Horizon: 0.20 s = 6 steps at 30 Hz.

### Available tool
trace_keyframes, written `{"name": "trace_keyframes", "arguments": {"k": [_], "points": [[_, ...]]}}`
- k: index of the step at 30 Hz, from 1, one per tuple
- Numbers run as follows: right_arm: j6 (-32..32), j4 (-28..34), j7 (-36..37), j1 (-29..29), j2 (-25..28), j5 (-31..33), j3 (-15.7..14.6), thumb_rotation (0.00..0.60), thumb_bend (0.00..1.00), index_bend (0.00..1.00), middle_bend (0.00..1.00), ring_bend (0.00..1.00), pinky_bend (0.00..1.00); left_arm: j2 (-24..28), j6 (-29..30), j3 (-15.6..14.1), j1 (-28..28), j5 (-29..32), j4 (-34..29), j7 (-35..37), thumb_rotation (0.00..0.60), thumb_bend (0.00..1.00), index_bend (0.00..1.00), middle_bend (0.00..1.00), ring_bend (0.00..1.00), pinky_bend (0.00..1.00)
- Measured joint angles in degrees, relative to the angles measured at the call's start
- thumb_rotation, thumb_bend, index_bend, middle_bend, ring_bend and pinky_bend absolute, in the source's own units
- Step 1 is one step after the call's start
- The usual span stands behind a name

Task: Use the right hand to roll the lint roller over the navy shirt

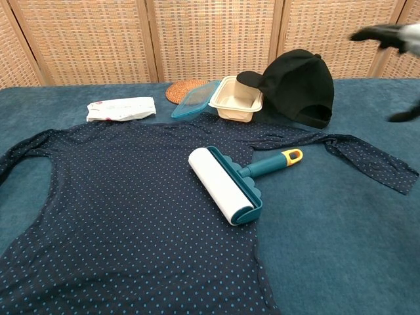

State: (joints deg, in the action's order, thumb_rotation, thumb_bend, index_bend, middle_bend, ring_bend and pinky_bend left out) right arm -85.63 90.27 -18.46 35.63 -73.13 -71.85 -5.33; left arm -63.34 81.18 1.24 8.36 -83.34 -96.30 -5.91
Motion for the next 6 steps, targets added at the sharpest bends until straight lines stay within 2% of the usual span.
{"name": "trace_keyframes", "arguments": {"k": [6], "points": [[-5.6,-7.4,7.9,-9.5,0.8,-4.7,-2.1,0.6,0.0,0.0,0.0,0.0,0.0,0.8,3.6,-0.7,-1.6,-3.5,-1.3,0.9,0.6,0.0,0.0,0.0,0.0,0.0]]}}
